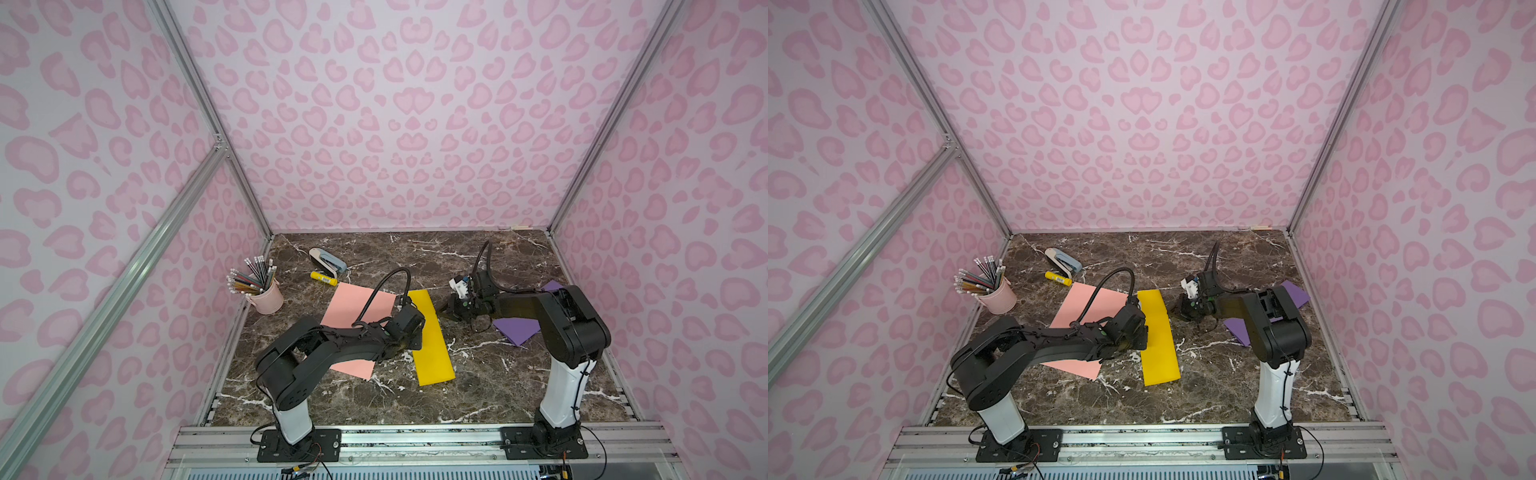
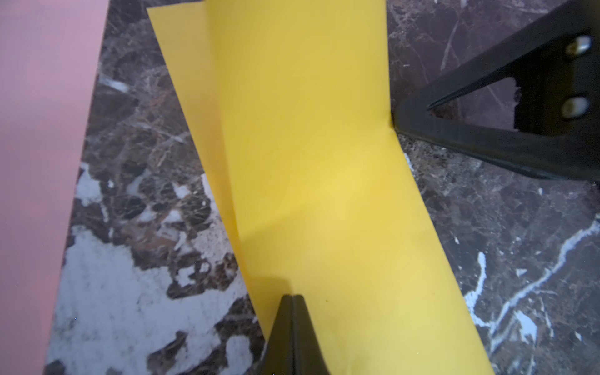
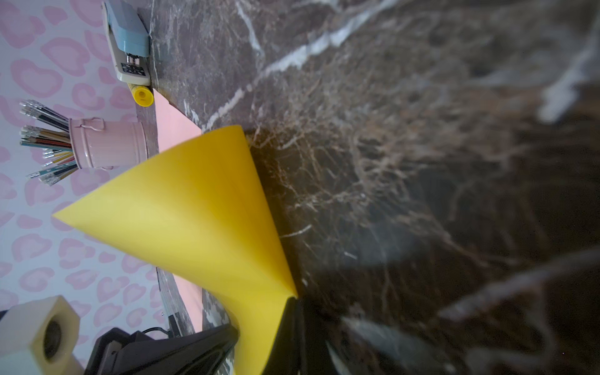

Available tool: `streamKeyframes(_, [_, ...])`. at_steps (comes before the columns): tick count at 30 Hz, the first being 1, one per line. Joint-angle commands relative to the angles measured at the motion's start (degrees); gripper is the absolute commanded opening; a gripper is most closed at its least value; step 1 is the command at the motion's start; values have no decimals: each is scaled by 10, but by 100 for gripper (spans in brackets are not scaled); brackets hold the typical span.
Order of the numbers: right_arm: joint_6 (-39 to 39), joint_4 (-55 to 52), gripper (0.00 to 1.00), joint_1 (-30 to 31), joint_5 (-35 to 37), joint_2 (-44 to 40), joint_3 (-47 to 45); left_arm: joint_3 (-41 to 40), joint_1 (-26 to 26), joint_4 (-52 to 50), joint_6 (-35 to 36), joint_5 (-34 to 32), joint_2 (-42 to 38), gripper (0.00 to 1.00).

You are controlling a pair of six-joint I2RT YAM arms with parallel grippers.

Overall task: Fold the rectangular paper in half along the long edge
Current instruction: Fold the paper at the center of the board.

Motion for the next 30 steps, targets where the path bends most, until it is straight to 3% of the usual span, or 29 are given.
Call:
streamKeyframes(1, [-12,-47,0,10,51,-24,4,-5,0,-61,3,12,1,4])
streamKeyframes(6, [-1,-47,0,49,25,-53,35,-6,0,-61,3,12,1,4])
streamKeyframes(13, [-3,-66,0,68,42,31,105,-7,-1,-61,3,13,-1,4])
streamKeyframes(25, [-16,-32,0,-19,47,41,25,-7,-1,-59,5,13,4,4])
streamKeyframes(30, [-22,-35,0,-9,21,5,31,-6,-1,-55,5,15,9,4])
